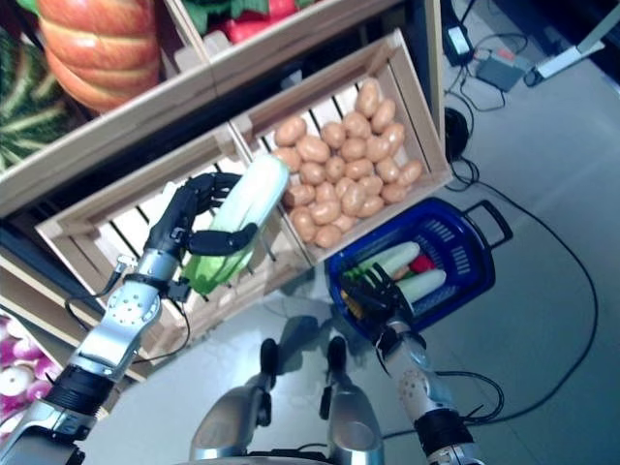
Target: Put vegetables into the basket
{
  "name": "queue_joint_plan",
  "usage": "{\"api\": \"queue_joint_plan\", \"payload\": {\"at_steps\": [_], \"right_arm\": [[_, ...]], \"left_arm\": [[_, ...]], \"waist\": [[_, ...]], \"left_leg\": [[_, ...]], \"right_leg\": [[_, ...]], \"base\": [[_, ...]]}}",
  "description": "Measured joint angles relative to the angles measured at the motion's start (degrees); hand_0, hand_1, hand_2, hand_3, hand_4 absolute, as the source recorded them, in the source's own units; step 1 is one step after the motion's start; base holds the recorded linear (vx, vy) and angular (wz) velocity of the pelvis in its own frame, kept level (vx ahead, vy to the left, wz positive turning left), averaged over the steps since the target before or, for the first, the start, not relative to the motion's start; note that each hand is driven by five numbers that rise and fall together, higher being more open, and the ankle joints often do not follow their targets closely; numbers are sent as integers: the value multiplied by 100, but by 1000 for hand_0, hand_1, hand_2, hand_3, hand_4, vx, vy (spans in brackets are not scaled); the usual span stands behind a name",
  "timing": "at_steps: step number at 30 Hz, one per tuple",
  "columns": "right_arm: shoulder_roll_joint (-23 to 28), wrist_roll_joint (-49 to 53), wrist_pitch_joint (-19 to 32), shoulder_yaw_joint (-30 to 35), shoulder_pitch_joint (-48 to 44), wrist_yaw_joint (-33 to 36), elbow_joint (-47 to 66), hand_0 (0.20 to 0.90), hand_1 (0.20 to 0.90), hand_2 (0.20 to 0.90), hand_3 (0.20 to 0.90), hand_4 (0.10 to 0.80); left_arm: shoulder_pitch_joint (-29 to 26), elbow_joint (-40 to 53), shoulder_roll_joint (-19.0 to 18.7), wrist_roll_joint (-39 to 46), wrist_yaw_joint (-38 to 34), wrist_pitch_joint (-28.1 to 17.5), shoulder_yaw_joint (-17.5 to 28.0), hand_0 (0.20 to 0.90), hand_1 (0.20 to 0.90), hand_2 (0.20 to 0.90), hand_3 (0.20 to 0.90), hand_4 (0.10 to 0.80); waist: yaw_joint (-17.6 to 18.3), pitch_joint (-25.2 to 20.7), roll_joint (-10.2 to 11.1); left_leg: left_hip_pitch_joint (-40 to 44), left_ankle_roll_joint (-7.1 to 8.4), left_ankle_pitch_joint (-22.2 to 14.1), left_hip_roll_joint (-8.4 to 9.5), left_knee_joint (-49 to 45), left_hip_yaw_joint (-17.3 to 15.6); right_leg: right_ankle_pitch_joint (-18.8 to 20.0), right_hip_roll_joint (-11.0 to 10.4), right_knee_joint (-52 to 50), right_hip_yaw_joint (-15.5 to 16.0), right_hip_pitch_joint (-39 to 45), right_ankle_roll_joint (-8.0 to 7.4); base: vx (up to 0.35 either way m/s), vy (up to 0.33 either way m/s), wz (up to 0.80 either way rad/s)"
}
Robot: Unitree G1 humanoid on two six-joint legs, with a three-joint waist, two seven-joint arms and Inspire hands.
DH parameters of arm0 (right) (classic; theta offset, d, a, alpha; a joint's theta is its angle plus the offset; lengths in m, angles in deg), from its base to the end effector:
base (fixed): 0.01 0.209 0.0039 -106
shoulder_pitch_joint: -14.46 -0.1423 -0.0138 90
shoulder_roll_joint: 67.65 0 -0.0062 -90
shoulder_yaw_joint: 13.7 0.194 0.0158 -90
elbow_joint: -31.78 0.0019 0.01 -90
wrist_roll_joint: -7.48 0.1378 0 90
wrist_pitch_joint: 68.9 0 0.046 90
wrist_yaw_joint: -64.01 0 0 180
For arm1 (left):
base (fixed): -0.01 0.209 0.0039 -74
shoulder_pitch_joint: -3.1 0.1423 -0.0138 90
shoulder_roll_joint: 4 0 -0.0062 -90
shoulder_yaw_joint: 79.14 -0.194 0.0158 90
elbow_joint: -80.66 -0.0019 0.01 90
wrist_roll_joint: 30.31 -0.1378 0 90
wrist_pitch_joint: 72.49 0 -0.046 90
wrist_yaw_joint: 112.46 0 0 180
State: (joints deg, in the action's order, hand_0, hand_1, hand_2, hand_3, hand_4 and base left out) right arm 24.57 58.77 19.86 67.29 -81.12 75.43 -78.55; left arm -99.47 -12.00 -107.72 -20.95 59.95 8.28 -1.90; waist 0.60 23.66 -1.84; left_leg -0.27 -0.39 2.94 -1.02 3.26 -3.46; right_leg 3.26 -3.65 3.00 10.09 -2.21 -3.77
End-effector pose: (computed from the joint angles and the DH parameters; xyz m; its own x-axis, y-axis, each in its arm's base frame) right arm 0.2129 -0.1985 -0.0078 0.9112 -0.1042 -0.3986 0.2863 0.8558 0.4309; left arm 0.2419 0.1991 0.0853 0.9543 -0.1602 0.2521 0.0648 0.9349 0.3490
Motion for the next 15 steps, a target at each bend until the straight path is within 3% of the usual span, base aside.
{"api": "queue_joint_plan", "payload": {"at_steps": [4, 9, 15], "right_arm": [[-205, -143, 0, 230, 280, 103, 57, 900, 900, 900, 900, 800], [-451, -244, 0, 418, 468, 102, 57, 900, 900, 900, 900, 800], [-574, -398, -15, 404, 811, 86, 153, 900, 900, 900, 900, 800]], "left_arm": [[377, 190, 65, 367, 330, -3, 48, 300, 300, 300, 300, 400], [604, 312, 713, 2908, 1212, -51, 387, 300, 300, 300, 300, 400], [949, 361, 997, 3953, 1727, -70, 411, 300, 300, 300, 300, 400]], "waist": [[9, -359, 66], [12, -559, 149], [25, -1019, 180]], "left_leg": [[293, 0, -1, 2, 161, -7], [539, -11, -13, 4, 179, -31], [622, -1, -44, 1, 182, -77]], "right_leg": [[12, 19, 204, -5, 301, -20], [4, 19, 206, -24, 528, -28], [13, 20, 210, -66, 587, -39]], "base": [[114, 34, -2], [92, 20, -2], [60, 1, -5]]}}
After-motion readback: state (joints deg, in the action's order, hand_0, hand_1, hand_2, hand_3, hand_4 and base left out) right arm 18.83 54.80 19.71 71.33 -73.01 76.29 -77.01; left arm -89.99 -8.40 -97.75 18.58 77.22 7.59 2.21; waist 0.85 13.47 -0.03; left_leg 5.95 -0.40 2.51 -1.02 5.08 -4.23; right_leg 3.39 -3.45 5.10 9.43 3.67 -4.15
